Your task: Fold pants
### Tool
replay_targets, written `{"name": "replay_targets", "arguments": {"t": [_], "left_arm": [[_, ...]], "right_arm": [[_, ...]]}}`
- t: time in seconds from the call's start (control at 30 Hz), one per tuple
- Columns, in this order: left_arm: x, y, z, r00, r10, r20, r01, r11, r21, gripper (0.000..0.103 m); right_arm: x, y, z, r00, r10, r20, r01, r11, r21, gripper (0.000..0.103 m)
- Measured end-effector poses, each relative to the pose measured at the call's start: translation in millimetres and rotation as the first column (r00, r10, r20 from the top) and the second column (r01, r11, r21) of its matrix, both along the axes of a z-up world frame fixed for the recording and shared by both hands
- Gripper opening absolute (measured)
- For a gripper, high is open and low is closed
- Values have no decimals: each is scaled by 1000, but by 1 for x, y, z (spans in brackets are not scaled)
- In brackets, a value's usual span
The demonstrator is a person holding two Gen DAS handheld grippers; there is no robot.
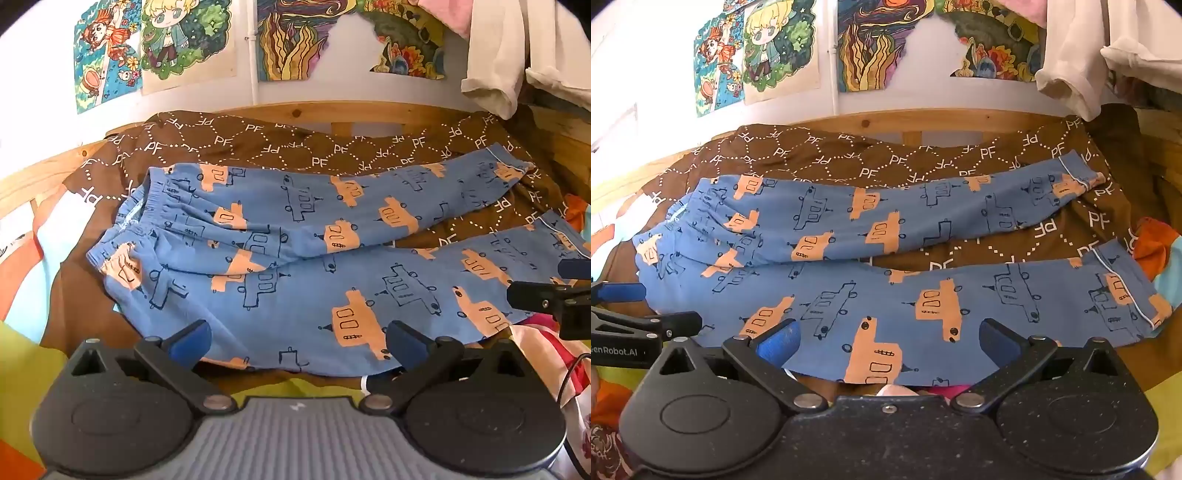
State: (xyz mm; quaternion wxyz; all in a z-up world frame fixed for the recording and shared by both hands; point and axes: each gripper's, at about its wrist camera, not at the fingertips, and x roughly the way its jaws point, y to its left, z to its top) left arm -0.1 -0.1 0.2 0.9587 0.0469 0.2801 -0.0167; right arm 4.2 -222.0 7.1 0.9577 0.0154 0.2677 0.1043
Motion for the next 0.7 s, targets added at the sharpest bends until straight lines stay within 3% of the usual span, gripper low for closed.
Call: {"name": "replay_targets", "arguments": {"t": [0.7], "left_arm": [[2,-2,-7,1000,9,-15,-8,1000,17,103]], "right_arm": [[0,1,-1,1000,4,-6,-4,1000,-12,102]]}}
